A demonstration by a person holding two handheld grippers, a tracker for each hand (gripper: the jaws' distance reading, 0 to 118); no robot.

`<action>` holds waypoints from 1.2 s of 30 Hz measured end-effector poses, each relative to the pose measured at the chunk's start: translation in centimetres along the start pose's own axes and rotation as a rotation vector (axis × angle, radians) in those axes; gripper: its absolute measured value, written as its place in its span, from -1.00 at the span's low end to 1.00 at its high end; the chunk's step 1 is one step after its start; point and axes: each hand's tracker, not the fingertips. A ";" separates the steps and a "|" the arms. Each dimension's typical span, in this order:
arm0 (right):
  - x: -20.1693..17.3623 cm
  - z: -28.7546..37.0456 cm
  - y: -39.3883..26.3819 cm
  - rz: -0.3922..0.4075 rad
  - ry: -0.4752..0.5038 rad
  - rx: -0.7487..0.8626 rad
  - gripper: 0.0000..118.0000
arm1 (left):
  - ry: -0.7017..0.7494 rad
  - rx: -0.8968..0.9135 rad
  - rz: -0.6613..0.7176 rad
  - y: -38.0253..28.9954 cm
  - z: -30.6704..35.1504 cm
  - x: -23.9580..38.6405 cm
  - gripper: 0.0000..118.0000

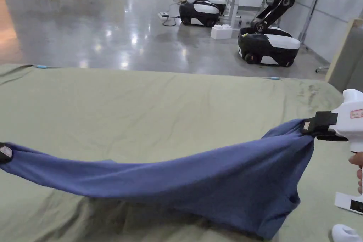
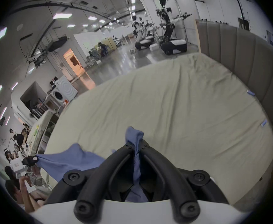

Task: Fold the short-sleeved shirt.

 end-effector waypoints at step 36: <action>-8.7 -5.2 21.3 -0.060 0.016 0.236 -0.93 | -0.048 0.176 0.144 21.4 -6.0 1.1 -0.84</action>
